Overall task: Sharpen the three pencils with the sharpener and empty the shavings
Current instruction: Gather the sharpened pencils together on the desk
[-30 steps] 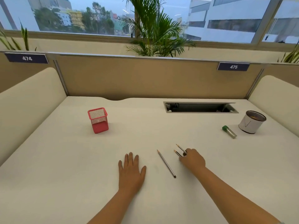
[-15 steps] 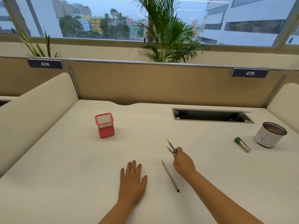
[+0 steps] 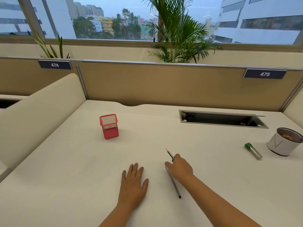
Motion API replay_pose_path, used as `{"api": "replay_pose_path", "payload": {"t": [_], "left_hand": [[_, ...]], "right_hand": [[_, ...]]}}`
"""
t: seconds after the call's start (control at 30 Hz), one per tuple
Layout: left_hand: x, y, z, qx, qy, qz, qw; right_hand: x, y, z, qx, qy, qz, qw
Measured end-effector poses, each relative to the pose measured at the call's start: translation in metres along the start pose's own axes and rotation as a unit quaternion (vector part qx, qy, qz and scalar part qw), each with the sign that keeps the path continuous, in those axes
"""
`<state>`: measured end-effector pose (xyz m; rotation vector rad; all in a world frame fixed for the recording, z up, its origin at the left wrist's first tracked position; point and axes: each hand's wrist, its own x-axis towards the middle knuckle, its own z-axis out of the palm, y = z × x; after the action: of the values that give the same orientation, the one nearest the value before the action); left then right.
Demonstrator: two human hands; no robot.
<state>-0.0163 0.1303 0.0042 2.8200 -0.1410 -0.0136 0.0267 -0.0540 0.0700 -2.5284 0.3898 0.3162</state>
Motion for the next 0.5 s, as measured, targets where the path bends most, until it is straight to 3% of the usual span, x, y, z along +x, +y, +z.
{"api": "replay_pose_path", "payload": {"t": [0.2,0.5], "left_hand": [[-0.0002,0.0012,-0.0002,-0.013,0.009,-0.003,1.000],[0.0001,0.0014,0.0020,-0.022,0.025,-0.007,0.999]], "right_hand": [[0.0000,0.0032,0.0110,-0.066,-0.048,0.009,0.997],[0.0058,0.0029,0.0079,-0.052,-0.061,-0.010,0.997]]}}
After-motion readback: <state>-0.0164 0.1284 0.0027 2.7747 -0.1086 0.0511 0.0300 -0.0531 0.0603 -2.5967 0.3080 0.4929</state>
